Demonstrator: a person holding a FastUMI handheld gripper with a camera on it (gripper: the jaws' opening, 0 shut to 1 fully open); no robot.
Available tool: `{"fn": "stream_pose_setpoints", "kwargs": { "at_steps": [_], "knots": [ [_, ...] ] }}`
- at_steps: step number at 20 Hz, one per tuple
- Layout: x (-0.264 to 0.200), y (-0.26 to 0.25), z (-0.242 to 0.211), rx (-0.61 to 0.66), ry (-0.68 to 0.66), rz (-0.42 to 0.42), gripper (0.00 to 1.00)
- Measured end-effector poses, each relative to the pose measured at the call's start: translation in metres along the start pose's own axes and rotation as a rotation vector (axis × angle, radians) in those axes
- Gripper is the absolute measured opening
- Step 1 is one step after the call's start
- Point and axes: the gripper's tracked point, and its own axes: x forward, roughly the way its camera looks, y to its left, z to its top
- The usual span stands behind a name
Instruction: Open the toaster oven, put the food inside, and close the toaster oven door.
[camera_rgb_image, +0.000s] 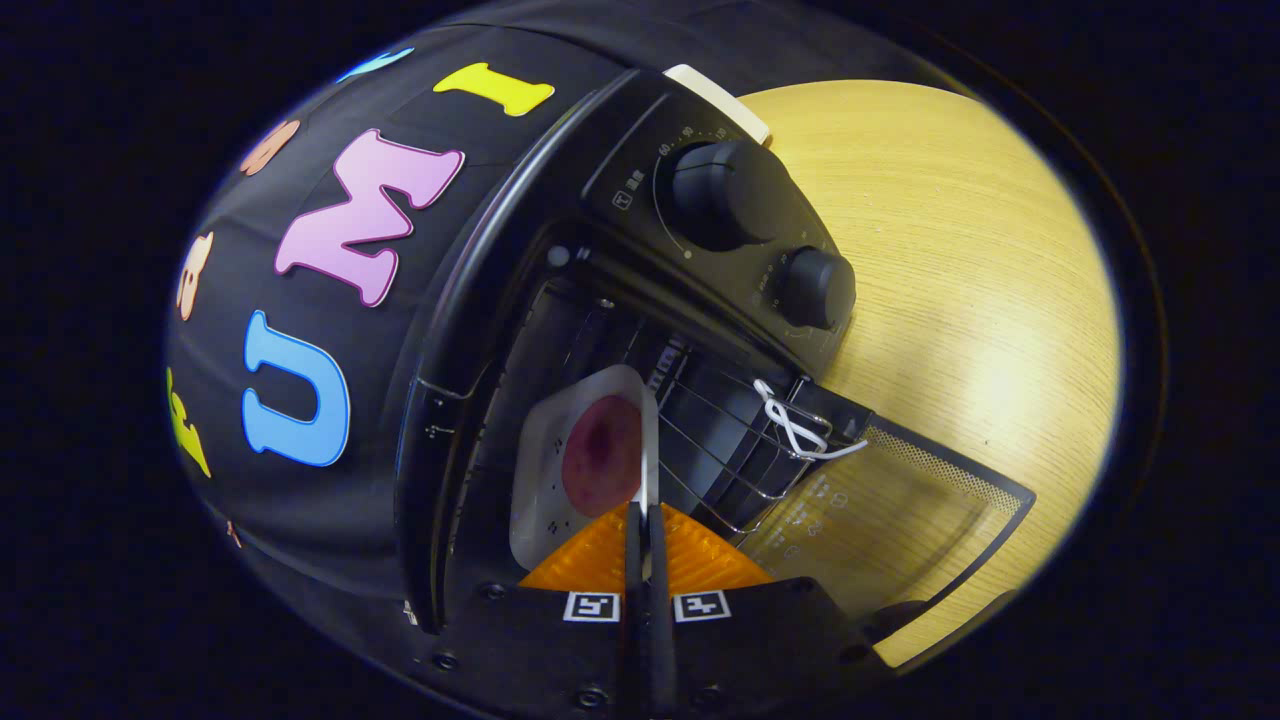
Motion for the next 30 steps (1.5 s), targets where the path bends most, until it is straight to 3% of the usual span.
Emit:
{"fn": "stream_pose_setpoints", "kwargs": {
  "at_steps": [4, 6, 11, 15, 19, 25, 30],
  "knots": [
    [-0.001, 0.003, -0.002, 0.046, 0.021, 0.024, 0.08],
    [-0.005, 0.004, -0.003, 0.059, 0.029, 0.036, 0.15],
    [-0.043, 0.006, -0.018, -0.023, 0.055, 0.067, 0.99],
    [-0.072, 0.001, -0.033, -0.152, 0.109, 0.078, 0.99],
    [-0.101, -0.001, -0.019, -0.335, 0.066, 0.105, 0.99],
    [-0.130, -0.046, -0.022, -0.625, 0.119, 0.007, 0.99],
    [-0.142, -0.071, -0.034, -0.784, 0.151, -0.019, 0.99]
  ]
}}
